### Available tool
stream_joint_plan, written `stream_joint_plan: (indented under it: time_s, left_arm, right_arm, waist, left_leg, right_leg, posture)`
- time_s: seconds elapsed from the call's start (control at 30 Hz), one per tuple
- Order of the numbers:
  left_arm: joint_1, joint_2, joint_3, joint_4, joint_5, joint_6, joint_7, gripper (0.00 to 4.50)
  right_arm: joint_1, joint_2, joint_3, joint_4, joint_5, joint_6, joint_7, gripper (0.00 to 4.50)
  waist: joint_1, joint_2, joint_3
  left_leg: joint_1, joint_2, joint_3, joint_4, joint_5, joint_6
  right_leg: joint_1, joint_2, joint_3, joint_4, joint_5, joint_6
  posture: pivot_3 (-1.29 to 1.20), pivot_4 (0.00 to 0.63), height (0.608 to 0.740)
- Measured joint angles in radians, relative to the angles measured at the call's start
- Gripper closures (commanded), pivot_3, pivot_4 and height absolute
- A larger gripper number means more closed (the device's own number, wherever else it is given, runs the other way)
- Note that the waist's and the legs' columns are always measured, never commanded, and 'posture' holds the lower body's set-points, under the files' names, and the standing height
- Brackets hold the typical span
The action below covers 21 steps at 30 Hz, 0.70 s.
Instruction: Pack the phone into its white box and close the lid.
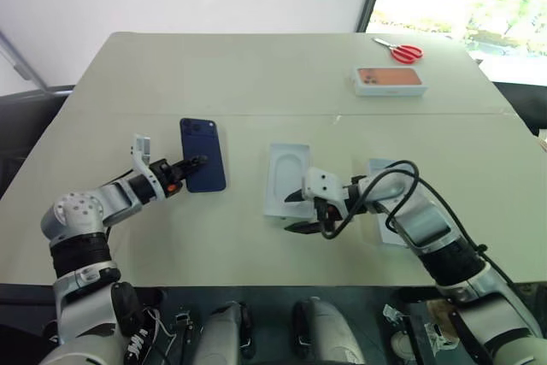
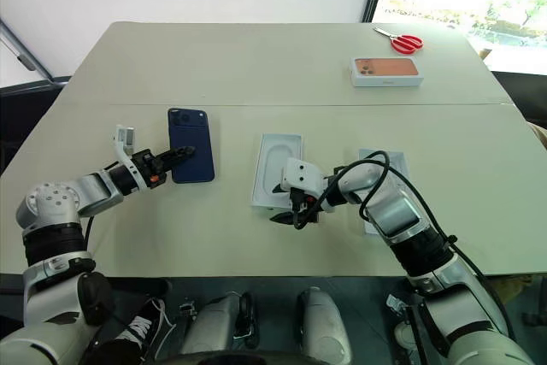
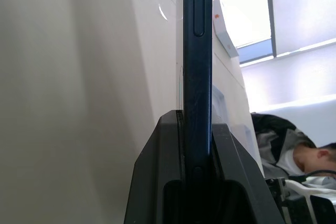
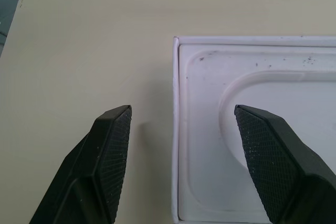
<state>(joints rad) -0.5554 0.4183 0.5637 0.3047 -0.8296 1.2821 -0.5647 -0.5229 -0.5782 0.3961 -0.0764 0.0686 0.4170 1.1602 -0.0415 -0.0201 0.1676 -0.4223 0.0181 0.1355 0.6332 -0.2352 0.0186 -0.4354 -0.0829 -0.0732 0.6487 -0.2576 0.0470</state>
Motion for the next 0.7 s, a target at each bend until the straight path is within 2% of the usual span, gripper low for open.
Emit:
stream_joint_plan:
  time_s: [0.03, 0.17, 0.43, 0.53, 0.57, 0.7]
  left_arm:
    - [0.000, 0.000, 0.000, -0.005, -0.007, 0.000, 0.001, 4.50]
    - [0.000, 0.000, -0.001, -0.013, -0.015, 0.001, 0.007, 4.50]
    - [0.003, -0.006, -0.004, -0.013, -0.016, 0.000, 0.015, 4.50]
    - [0.003, -0.006, -0.014, -0.013, -0.016, -0.003, 0.015, 4.50]
    - [0.003, -0.006, -0.020, -0.013, -0.016, -0.003, 0.016, 4.50]
    - [0.006, -0.007, -0.025, -0.013, -0.016, -0.003, 0.016, 4.50]
  right_arm:
    - [0.002, -0.003, 0.002, 0.002, -0.008, -0.010, -0.002, 1.24]
    - [0.004, -0.003, 0.002, 0.017, -0.016, -0.030, -0.012, 2.39]
    - [0.003, 0.001, 0.003, 0.026, -0.025, -0.046, -0.015, 2.39]
    - [0.001, 0.009, 0.002, 0.034, -0.024, -0.050, -0.016, 3.20]
    - [-0.001, 0.009, 0.001, 0.034, -0.025, -0.055, -0.016, 3.59]
    - [-0.006, 0.009, 0.001, 0.044, -0.037, -0.079, -0.024, 3.59]
  waist:
    - [0.000, 0.000, 0.000]
    - [0.001, 0.000, 0.000]
    - [0.004, -0.001, 0.000]
    - [0.003, -0.001, 0.000]
    - [0.003, -0.001, 0.000]
    - [-0.001, -0.001, 0.000]
  left_leg:
    - [0.000, 0.000, 0.000, 0.000, 0.000, 0.000]
    - [0.000, 0.000, 0.000, 0.001, 0.000, 0.000]
    - [0.000, 0.000, -0.001, 0.003, 0.000, 0.000]
    - [0.000, 0.000, -0.001, 0.003, 0.000, 0.000]
    - [0.000, 0.000, -0.001, 0.003, 0.000, 0.000]
    - [0.000, 0.002, -0.002, 0.004, 0.000, 0.000]
  right_leg:
    - [0.000, 0.000, 0.000, 0.000, 0.000, 0.000]
    - [0.001, 0.000, -0.001, 0.000, 0.000, 0.000]
    - [0.002, 0.000, -0.002, 0.000, 0.000, 0.000]
    - [0.002, 0.000, -0.002, 0.000, 0.000, 0.000]
    - [0.003, 0.000, -0.003, 0.000, 0.000, 0.000]
    - [0.004, 0.000, -0.004, 0.001, 0.000, 0.000]
  posture:
    - [0.00, 0.150, 0.740]
    - [0.00, 0.150, 0.740]
    - [0.00, 0.150, 0.740]
    - [0.00, 0.150, 0.740]
    - [0.00, 0.150, 0.740]
    - [0.00, 0.150, 0.740]
